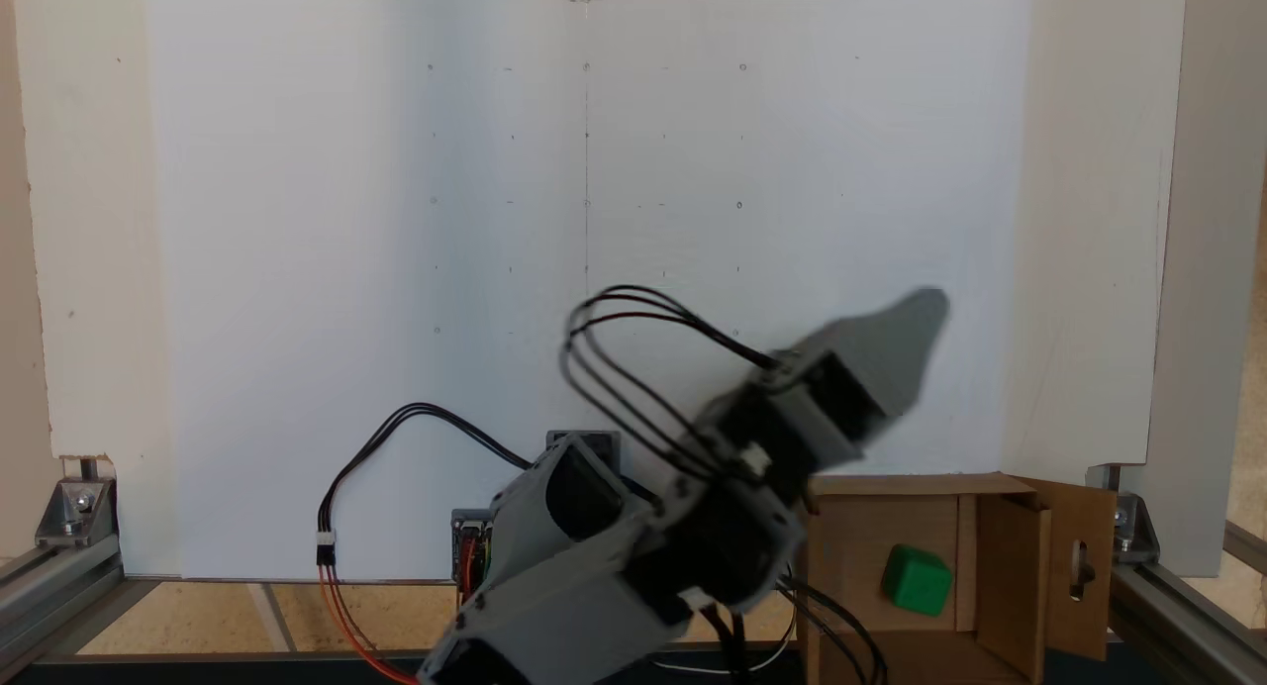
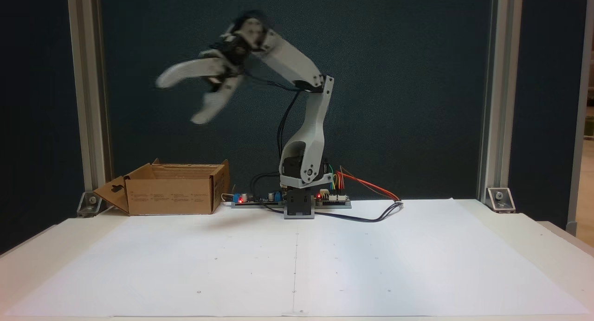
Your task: Grasp a green dice and put it in the bin.
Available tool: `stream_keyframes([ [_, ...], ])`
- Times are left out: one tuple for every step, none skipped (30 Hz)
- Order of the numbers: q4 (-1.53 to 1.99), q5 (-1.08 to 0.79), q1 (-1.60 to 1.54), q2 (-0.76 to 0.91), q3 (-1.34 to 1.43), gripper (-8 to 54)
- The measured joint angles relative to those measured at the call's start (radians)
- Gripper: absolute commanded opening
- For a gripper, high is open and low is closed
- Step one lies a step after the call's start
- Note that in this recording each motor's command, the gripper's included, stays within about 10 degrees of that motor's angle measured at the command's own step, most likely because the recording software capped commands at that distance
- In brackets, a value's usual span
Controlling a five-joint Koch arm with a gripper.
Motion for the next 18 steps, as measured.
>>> stream_keyframes([
  [-0.023,0.000,-0.072,0.044,0.072,43.3],
  [-0.052,0.000,-0.143,0.086,0.133,43.3],
  [-0.089,0.000,-0.216,0.121,0.179,43.4],
  [-0.127,0.000,-0.291,0.147,0.218,43.5],
  [-0.164,0.002,-0.362,0.164,0.250,43.5],
  [-0.199,0.003,-0.430,0.173,0.287,43.6],
  [-0.241,0.003,-0.505,0.183,0.330,43.6],
  [-0.288,0.003,-0.574,0.192,0.380,43.6],
  [-0.334,0.003,-0.641,0.201,0.433,43.6],
  [-0.380,0.005,-0.713,0.213,0.486,43.6],
  [-0.426,0.003,-0.784,0.232,0.540,43.6],
  [-0.469,0.003,-0.839,0.255,0.592,43.9],
  [-0.514,0.003,-0.867,0.281,0.630,44.5],
  [-0.554,0.003,-0.885,0.307,0.661,45.1],
  [-0.597,0.005,-0.884,0.321,0.684,45.4],
  [-0.643,0.003,-0.881,0.325,0.706,45.8],
  [-0.687,0.005,-0.887,0.325,0.733,46.4],
  [-0.726,0.003,-0.881,0.325,0.759,46.8],
])
